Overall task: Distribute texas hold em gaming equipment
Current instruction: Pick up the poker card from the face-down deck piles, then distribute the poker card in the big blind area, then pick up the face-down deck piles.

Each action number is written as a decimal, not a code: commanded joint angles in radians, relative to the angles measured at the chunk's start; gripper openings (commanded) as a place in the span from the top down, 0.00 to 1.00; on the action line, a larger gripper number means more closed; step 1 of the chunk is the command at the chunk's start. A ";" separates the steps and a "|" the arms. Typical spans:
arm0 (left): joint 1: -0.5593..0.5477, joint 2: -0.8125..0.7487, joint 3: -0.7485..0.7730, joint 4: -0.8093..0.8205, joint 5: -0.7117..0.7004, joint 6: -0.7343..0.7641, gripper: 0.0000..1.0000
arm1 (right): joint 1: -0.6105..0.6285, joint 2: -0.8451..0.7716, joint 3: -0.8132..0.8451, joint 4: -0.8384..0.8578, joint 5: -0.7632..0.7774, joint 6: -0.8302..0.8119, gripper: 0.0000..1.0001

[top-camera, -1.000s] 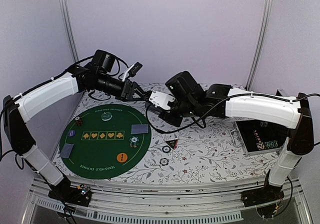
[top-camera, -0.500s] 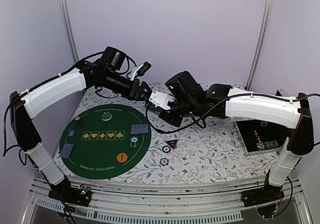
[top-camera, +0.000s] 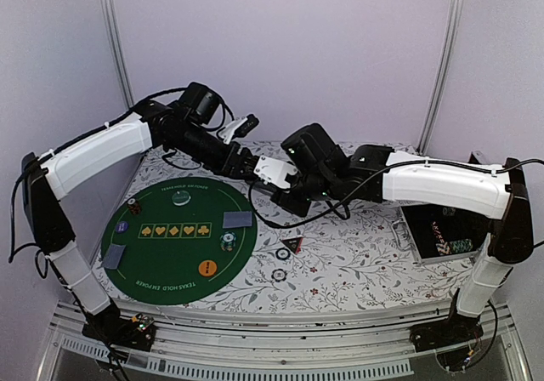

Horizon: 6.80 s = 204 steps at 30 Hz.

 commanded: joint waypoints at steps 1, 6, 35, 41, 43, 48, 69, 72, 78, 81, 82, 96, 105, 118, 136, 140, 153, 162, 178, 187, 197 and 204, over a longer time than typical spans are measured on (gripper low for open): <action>0.001 -0.026 0.026 -0.047 -0.054 0.018 0.44 | 0.005 -0.009 -0.012 0.034 0.014 -0.004 0.55; 0.004 -0.046 0.016 -0.018 0.005 0.002 0.44 | 0.006 -0.006 -0.012 0.036 0.014 -0.007 0.55; 0.032 -0.070 -0.018 -0.027 0.099 -0.042 0.73 | 0.002 -0.013 -0.030 0.044 0.014 -0.006 0.56; 0.032 -0.082 -0.025 -0.025 0.121 -0.046 0.76 | 0.000 -0.014 -0.032 0.045 0.017 -0.006 0.56; 0.032 -0.084 -0.030 -0.025 0.111 -0.048 0.76 | -0.001 -0.014 -0.032 0.047 0.016 -0.006 0.56; 0.032 -0.073 -0.043 -0.026 0.085 -0.044 0.76 | 0.000 -0.018 -0.032 0.047 0.016 -0.006 0.56; 0.054 -0.176 -0.033 -0.045 0.166 -0.027 1.00 | -0.040 -0.054 -0.091 0.050 0.026 0.017 0.56; 0.102 -0.206 -0.038 -0.048 0.171 -0.030 1.00 | -0.055 -0.075 -0.118 0.051 0.030 0.026 0.56; 0.183 -0.252 -0.066 -0.046 0.196 -0.003 1.00 | -0.073 -0.101 -0.155 0.053 0.042 0.036 0.56; 0.281 -0.275 -0.121 -0.032 0.151 0.010 1.00 | -0.076 -0.114 -0.169 0.054 0.045 0.039 0.56; 0.296 -0.274 -0.145 -0.025 0.095 0.014 1.00 | -0.077 -0.118 -0.173 0.053 0.045 0.040 0.56; 0.339 0.038 -0.451 0.529 0.231 -0.065 1.00 | -0.077 -0.127 -0.166 0.024 0.053 0.054 0.56; 0.340 0.189 -0.510 0.754 0.251 -0.106 1.00 | -0.077 -0.120 -0.156 0.001 0.051 0.073 0.56; 0.383 0.238 -0.537 0.770 0.278 -0.103 1.00 | -0.077 -0.128 -0.157 -0.016 0.056 0.086 0.56; 0.391 0.304 -0.526 0.704 0.296 -0.058 0.97 | -0.077 -0.130 -0.161 -0.015 0.057 0.084 0.56; 0.391 0.303 -0.526 0.689 0.283 -0.054 0.84 | -0.078 -0.129 -0.158 -0.016 0.056 0.080 0.56; 0.378 0.089 -0.465 0.525 0.077 -0.006 0.56 | -0.077 -0.133 -0.144 -0.031 0.056 0.075 0.56; 0.171 -0.144 -0.355 0.520 0.063 -0.012 0.23 | -0.072 -0.125 -0.120 -0.008 0.027 0.049 0.55; 0.049 -0.028 -0.266 0.540 0.239 -0.104 0.13 | -0.048 -0.092 -0.092 0.021 0.003 0.036 0.55; 0.038 -0.012 -0.241 0.543 0.276 -0.098 0.12 | -0.044 -0.073 -0.076 0.016 -0.002 0.039 0.55; 0.000 0.030 -0.164 0.386 0.084 -0.029 0.17 | -0.038 -0.060 -0.067 0.022 0.009 0.034 0.55; 0.001 0.007 -0.132 0.281 -0.029 0.001 0.30 | -0.038 -0.072 -0.086 0.022 0.022 0.040 0.55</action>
